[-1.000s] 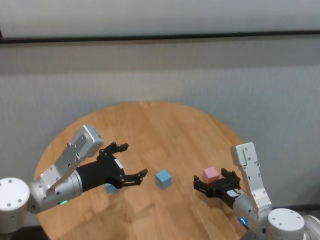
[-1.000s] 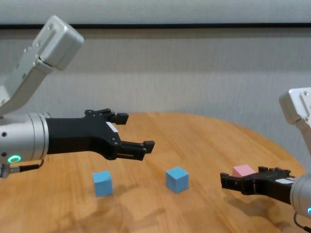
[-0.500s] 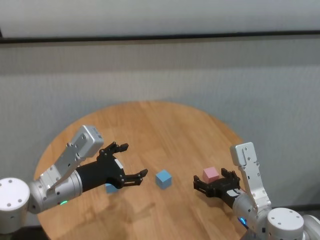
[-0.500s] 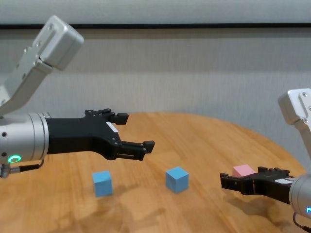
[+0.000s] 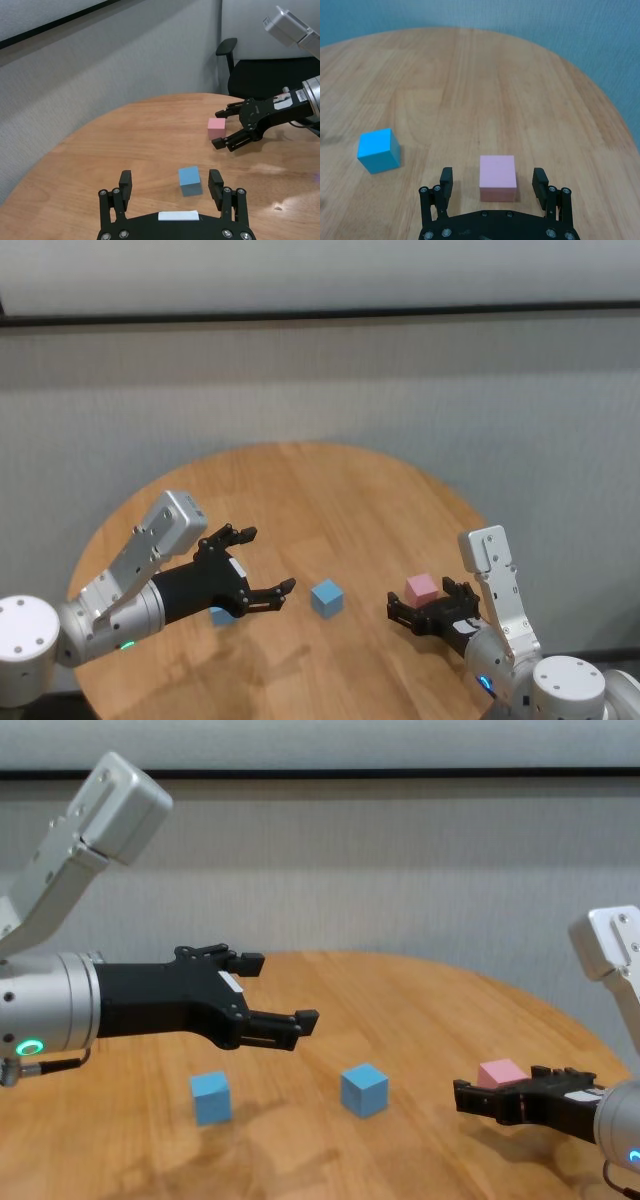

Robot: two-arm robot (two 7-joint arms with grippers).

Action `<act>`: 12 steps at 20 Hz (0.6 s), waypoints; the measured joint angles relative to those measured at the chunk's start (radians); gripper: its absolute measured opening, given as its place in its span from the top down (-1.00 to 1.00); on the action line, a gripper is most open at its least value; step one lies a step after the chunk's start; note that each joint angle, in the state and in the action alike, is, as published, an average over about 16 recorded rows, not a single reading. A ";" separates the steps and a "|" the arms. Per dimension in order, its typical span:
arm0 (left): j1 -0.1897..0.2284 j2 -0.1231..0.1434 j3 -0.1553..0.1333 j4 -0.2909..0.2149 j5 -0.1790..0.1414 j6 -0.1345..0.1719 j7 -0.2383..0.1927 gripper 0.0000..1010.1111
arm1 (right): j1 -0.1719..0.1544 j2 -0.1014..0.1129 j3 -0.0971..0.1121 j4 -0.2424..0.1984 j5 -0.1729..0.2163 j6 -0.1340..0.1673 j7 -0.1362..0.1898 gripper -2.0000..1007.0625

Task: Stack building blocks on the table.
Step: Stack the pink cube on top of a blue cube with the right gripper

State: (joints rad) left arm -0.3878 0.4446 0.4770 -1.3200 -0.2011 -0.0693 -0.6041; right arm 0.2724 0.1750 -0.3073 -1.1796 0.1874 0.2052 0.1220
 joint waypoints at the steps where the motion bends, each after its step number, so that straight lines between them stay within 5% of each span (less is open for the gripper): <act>1: 0.000 0.000 0.000 0.000 0.000 0.000 0.000 -0.99 | 0.000 -0.001 0.001 0.001 -0.002 0.000 0.001 -0.99; 12: 0.000 0.000 0.000 0.000 0.000 0.000 0.000 -0.99 | 0.002 -0.011 0.016 0.010 -0.022 -0.006 0.012 -0.86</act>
State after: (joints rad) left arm -0.3878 0.4446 0.4770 -1.3200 -0.2011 -0.0693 -0.6041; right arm 0.2744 0.1641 -0.2917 -1.1695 0.1653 0.1992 0.1336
